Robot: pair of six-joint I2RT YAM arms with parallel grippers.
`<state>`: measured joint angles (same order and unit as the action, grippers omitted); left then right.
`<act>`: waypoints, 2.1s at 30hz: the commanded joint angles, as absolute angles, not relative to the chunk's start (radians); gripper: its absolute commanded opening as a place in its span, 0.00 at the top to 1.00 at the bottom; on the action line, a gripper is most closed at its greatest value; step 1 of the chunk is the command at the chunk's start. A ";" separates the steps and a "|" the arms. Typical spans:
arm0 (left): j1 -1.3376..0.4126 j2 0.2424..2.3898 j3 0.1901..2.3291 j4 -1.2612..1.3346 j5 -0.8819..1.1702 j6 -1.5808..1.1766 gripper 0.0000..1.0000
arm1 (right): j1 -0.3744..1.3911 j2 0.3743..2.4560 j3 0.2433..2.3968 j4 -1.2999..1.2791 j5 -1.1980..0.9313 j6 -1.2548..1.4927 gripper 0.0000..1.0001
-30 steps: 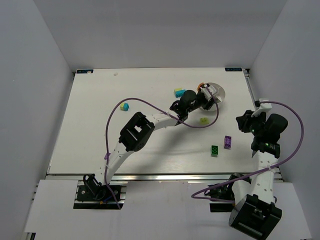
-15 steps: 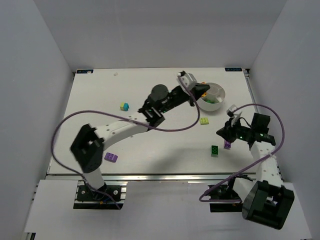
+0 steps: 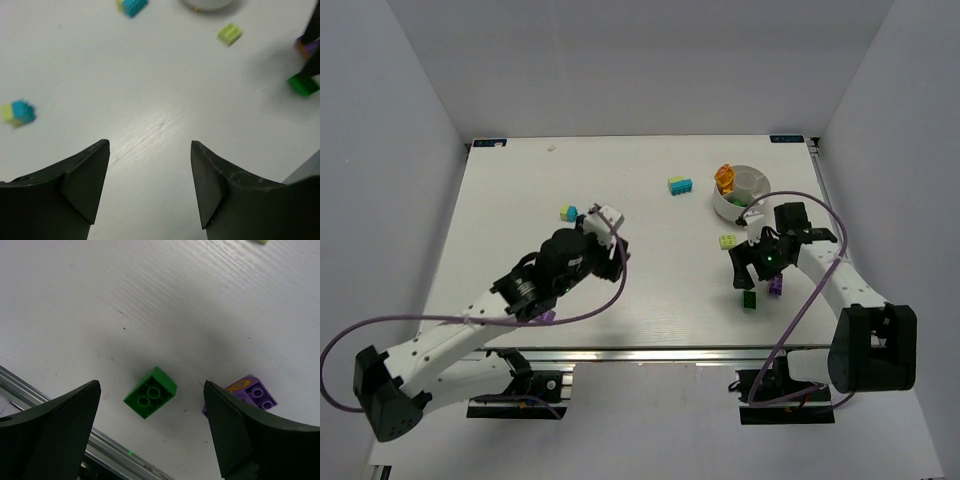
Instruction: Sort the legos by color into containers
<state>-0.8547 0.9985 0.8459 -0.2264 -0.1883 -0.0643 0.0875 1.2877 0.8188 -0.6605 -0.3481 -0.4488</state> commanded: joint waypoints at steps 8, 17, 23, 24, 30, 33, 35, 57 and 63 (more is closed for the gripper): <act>-0.854 0.597 0.654 -0.339 -0.466 -0.087 0.19 | 0.143 1.456 0.954 -0.874 -0.222 -0.388 0.21; -0.854 0.506 0.637 -0.344 -0.482 -0.106 0.19 | 0.166 1.597 0.979 -0.914 -0.196 -0.325 0.42; -0.854 0.479 0.635 -0.342 -0.477 -0.109 0.19 | 0.164 1.644 1.006 -0.916 -0.181 -0.298 0.38; -0.854 0.476 0.635 -0.342 -0.477 -0.107 0.19 | 0.170 1.655 1.011 -0.922 -0.181 -0.293 0.38; -0.854 0.463 0.632 -0.339 -0.469 -0.106 0.19 | 0.189 1.681 1.012 -0.917 -0.158 -0.273 0.37; -0.854 0.462 0.634 -0.339 -0.468 -0.106 0.19 | 0.206 1.684 1.003 -0.904 -0.137 -0.265 0.42; -0.854 0.459 0.632 -0.336 -0.468 -0.106 0.19 | 0.218 1.686 1.002 -0.908 -0.138 -0.268 0.44; -0.854 0.449 0.624 -0.333 -0.483 -0.100 0.19 | 0.216 1.677 1.143 -0.962 -0.094 -0.417 0.20; -0.854 0.452 0.621 -0.328 -0.479 -0.095 0.19 | 0.213 1.579 1.164 -1.020 -0.213 -0.887 0.15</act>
